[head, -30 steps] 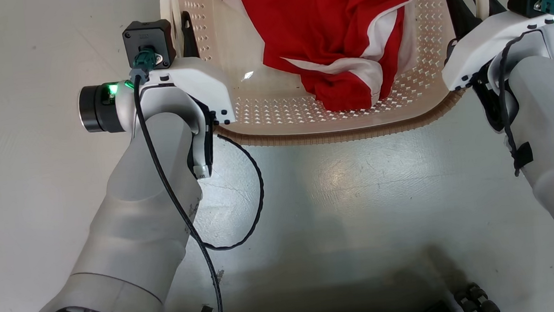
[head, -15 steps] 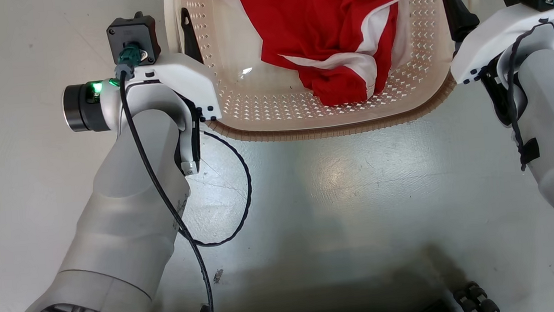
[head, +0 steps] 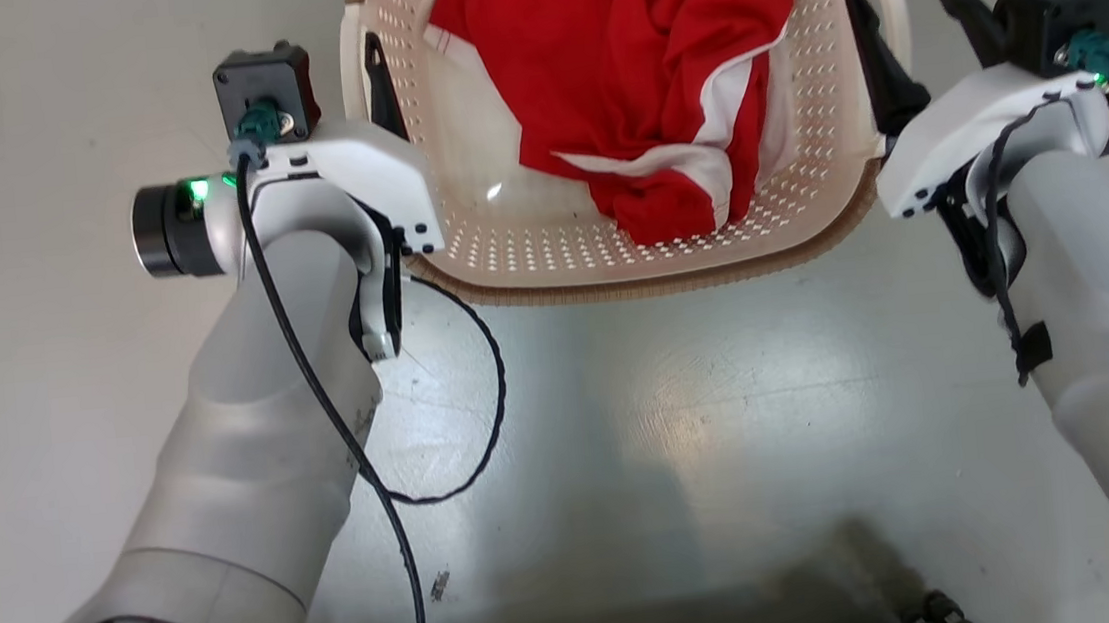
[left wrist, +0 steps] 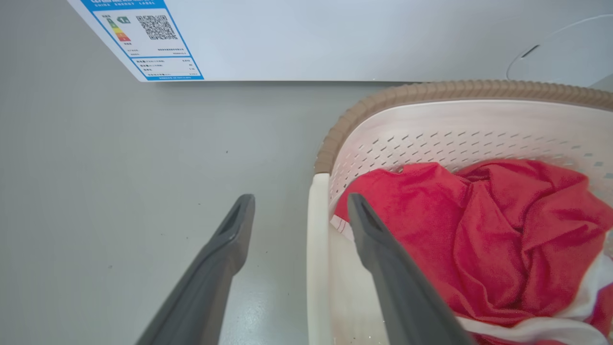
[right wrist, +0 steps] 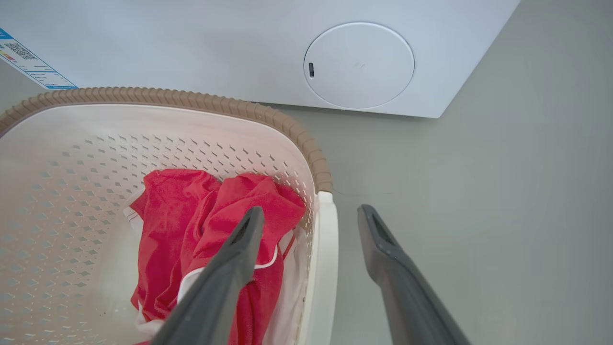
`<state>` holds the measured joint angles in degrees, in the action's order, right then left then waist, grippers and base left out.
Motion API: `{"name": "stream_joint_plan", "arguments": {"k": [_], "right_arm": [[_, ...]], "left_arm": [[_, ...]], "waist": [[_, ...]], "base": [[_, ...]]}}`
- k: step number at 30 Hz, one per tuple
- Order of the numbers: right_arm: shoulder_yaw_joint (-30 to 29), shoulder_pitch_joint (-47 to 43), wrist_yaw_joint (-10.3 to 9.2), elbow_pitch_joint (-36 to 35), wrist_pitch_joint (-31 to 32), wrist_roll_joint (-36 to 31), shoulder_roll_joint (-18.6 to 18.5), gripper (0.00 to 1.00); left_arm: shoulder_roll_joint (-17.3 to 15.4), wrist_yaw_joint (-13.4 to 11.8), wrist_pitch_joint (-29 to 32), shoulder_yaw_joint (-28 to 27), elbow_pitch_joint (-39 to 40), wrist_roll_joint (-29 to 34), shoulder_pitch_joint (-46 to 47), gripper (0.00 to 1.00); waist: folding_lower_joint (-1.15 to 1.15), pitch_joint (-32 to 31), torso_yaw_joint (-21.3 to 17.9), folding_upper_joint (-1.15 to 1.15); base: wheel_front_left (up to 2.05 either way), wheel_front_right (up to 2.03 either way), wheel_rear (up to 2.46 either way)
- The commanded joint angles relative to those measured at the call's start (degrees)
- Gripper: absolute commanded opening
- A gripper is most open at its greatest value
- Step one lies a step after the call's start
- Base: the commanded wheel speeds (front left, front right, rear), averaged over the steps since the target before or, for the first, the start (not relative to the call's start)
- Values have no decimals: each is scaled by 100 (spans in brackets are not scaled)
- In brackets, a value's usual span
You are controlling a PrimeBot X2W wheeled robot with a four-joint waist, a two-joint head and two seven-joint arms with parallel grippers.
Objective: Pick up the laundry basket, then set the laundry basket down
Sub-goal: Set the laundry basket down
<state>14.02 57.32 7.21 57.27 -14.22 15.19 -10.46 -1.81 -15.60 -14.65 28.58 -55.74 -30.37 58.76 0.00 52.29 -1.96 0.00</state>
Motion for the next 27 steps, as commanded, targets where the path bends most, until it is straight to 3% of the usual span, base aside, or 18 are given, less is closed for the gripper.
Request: {"name": "stream_joint_plan", "arguments": {"k": [1, 11, 27], "right_arm": [[50, -360, 28, -97, -78, -49, 78, 100], [-50, -886, 28, -523, -78, -228, 75, 100], [-645, -2402, 28, -1497, -78, -878, 255, 100]], "left_arm": [[-107, 13, -35, -116, 84, -27, -260, 100], [-107, 60, -35, -638, 371, 228, -912, 100], [-107, 512, -35, -1403, 1069, 502, -2525, 100]], "waist": [[0, -149, -19, 0], [0, -1095, -37, 0], [0, -3113, 2, 0]], "base": [[0, 0, 0], [0, 0, 0], [0, 0, 0]]}}
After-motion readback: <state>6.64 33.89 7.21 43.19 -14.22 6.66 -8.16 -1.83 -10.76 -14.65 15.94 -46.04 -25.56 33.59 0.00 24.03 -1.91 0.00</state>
